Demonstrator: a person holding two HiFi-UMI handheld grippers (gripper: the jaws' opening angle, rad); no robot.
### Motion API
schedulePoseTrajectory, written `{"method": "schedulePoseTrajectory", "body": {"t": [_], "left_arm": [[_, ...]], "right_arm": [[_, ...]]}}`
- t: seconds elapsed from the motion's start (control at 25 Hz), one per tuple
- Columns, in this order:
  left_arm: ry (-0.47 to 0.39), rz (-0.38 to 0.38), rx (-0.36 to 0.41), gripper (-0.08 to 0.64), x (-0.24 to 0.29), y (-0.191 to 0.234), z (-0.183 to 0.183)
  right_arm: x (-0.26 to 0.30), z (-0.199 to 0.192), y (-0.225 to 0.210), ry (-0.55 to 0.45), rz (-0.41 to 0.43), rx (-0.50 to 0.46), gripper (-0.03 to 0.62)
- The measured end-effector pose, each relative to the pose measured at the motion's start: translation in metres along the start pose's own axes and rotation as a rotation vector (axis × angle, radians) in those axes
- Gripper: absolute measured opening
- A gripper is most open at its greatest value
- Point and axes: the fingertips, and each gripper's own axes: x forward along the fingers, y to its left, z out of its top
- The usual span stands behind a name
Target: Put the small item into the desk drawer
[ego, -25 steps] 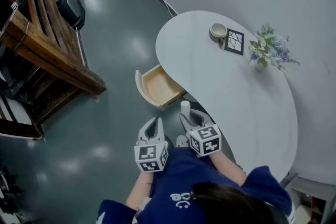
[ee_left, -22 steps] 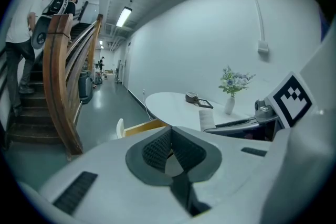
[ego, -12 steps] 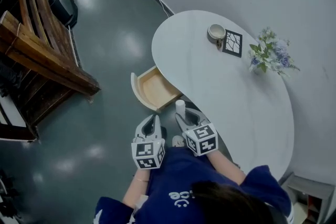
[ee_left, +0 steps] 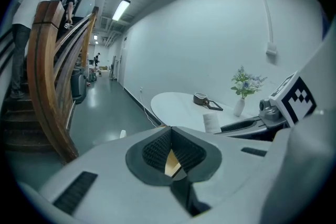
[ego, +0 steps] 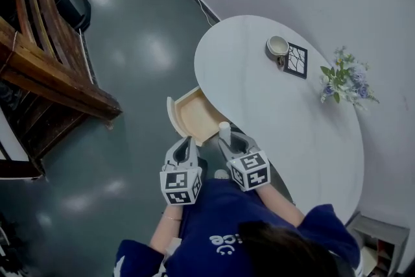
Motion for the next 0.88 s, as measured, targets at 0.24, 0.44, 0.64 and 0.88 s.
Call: {"method": "schedulePoseTrajectory", "body": {"t": [0.24,0.44,0.64,0.88], "left_arm": [[0.008,-0.023,0.021,0.003,0.024,0.038,0.017],[0.021,-0.075,0.05,0.003,0.042,0.062,0.026],[0.032,-0.142,0.057,0.003,0.053,0.078,0.034],[0.05,-0.197,0.036,0.003,0.06,0.085,0.03]], "right_arm": [[0.031,0.02,-0.002,0.0,-0.06,0.023,0.141],[0.052,0.031,0.006,0.017,-0.1,0.036,0.14],[0.067,0.039,0.018,0.036,-0.145,0.029,0.141],[0.08,0.043,0.025,0.062,-0.18,-0.009,0.141]]}}
